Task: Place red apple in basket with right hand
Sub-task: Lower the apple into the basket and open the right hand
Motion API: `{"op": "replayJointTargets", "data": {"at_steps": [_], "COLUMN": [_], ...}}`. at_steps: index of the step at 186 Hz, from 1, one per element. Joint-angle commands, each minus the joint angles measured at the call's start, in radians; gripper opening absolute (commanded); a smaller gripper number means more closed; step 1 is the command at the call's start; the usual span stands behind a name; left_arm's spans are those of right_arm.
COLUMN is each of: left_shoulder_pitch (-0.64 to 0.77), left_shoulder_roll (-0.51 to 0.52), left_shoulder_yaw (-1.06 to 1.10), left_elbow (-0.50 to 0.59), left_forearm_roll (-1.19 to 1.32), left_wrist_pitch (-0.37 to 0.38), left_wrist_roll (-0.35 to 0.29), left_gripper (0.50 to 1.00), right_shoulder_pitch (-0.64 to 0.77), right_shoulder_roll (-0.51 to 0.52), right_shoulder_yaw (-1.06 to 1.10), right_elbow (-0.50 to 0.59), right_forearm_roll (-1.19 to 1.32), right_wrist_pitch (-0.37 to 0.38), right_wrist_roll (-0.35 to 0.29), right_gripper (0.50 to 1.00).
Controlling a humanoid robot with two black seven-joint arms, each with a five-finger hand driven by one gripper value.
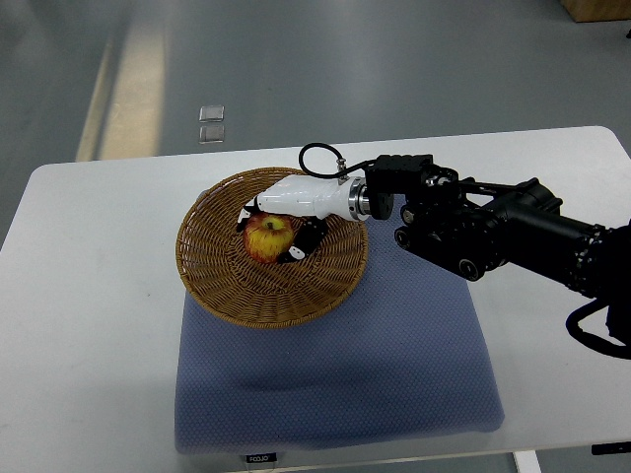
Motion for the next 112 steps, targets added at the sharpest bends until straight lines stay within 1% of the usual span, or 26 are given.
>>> {"op": "replayJointTargets", "data": {"at_steps": [1,4,13,20,28,29,41,112], "left_shoulder_pitch": [0.000,0.000,0.000,0.000,0.000,0.000,0.000,0.000], "left_shoulder_roll": [0.000,0.000,0.000,0.000,0.000,0.000,0.000,0.000], "left_shoulder_yaw": [0.000,0.000,0.000,0.000,0.000,0.000,0.000,0.000], "left_elbow": [0.000,0.000,0.000,0.000,0.000,0.000,0.000,0.000], "left_forearm_roll": [0.000,0.000,0.000,0.000,0.000,0.000,0.000,0.000], "left_wrist_pitch": [0.000,-0.001,-0.001,0.000,0.000,0.000,0.000,0.000], "left_wrist_roll": [0.000,0.000,0.000,0.000,0.000,0.000,0.000,0.000], "left_gripper": [1.000,1.000,1.000,1.000,1.000,1.000,1.000,1.000], "right_shoulder_pitch": [0.001,0.001,0.001,0.001,0.001,0.001,0.001,0.007], "right_shoulder_roll": [0.000,0.000,0.000,0.000,0.000,0.000,0.000,-0.003], "right_shoulder_yaw": [0.001,0.001,0.003,0.004,0.004,0.007,0.008,0.012], "right_elbow": [0.000,0.000,0.000,0.000,0.000,0.000,0.001,0.009], "right_forearm_roll": [0.000,0.002,0.002,0.002,0.002,0.003,0.003,0.006], "right_wrist_pitch": [-0.002,-0.002,-0.002,-0.002,-0.002,-0.002,-0.002,0.000], "right_wrist_roll": [0.000,0.000,0.000,0.000,0.000,0.000,0.000,0.002], "right_gripper": [0.778,0.789,0.797,0.817,0.817,0.829,0.852,0.860]}}
